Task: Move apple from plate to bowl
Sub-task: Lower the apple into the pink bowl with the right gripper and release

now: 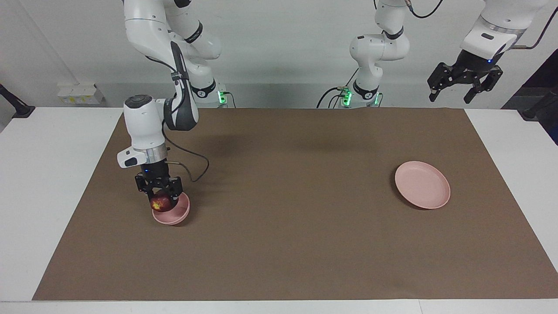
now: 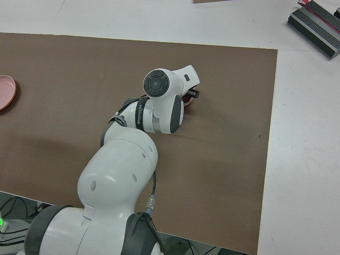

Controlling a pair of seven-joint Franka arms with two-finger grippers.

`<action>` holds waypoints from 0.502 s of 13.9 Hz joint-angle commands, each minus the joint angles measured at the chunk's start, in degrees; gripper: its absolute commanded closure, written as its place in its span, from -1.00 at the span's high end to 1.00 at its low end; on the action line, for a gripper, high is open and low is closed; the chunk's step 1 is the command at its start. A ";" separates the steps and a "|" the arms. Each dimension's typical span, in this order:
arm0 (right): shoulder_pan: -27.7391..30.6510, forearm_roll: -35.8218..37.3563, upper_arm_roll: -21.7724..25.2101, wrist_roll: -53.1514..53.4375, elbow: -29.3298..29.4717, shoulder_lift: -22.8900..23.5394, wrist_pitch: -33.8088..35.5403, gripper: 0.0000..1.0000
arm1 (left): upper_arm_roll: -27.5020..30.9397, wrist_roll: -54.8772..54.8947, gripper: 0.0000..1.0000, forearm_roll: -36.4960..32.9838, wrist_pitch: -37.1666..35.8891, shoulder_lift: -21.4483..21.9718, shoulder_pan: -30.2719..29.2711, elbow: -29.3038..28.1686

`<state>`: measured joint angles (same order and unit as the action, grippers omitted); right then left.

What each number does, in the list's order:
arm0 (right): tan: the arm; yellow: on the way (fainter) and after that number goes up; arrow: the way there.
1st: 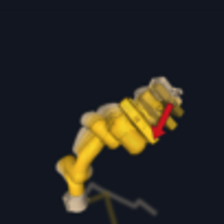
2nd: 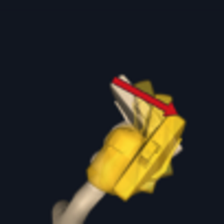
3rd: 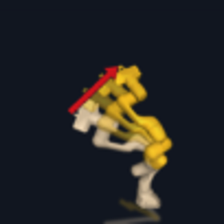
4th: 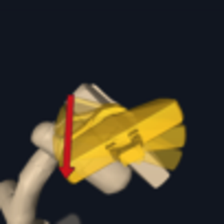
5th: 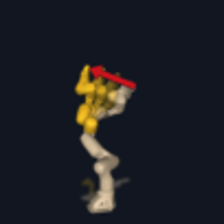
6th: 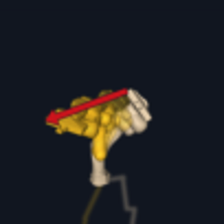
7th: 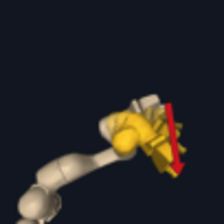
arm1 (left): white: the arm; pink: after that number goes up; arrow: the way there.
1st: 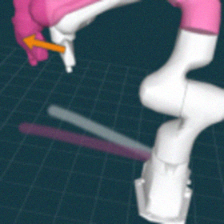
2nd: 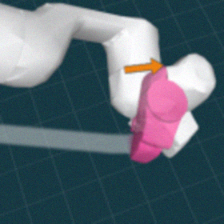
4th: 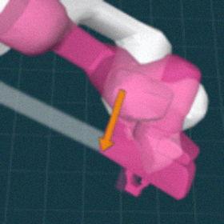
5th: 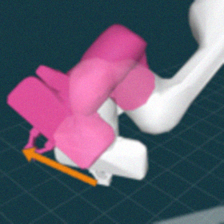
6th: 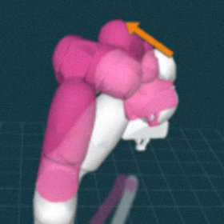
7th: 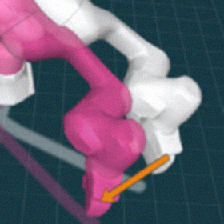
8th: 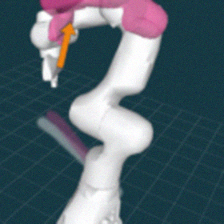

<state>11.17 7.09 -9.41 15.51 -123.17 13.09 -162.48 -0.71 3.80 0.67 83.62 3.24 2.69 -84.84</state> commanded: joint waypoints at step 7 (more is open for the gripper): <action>0.35 1.44 -0.96 -1.01 13.72 -2.01 24.79 1.00 | 0.18 0.42 1.00 -0.58 -1.00 0.54 -0.32 0.46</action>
<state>11.11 7.90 -9.84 15.51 -113.36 11.47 -144.40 -0.44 3.80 0.67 83.61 3.37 2.64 -84.84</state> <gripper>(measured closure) 0.000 0.000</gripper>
